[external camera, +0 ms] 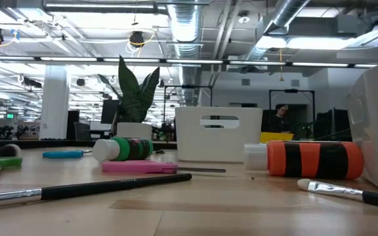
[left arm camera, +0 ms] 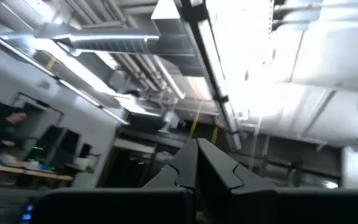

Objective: Pick & Place Paint Supplies
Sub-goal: Put the top right eyeshadow brush into the gray bin

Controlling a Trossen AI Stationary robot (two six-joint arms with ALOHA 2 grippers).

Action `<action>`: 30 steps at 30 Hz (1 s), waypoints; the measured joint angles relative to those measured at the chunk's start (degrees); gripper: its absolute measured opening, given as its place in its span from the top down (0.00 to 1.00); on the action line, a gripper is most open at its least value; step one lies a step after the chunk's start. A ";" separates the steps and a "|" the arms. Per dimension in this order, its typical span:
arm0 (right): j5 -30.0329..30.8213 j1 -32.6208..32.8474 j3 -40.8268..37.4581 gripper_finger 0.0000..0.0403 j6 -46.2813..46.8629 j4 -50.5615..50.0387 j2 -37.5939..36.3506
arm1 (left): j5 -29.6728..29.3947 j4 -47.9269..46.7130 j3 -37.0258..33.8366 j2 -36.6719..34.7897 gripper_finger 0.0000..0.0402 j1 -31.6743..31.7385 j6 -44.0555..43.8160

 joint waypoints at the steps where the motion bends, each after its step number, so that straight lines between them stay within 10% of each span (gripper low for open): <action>1: 0.40 0.00 0.00 0.97 0.00 1.41 -0.08 | -0.09 0.30 0.04 -0.22 1.00 0.00 0.87; 18: 10.64 0.02 3.92 0.97 -0.34 4.68 7.12 | -4.07 -1.89 0.04 -5.44 1.00 0.31 9.95; 30: 21.65 0.00 39.65 0.72 -10.68 -33.00 23.11 | -3.82 -16.23 6.87 -7.31 0.96 0.33 10.61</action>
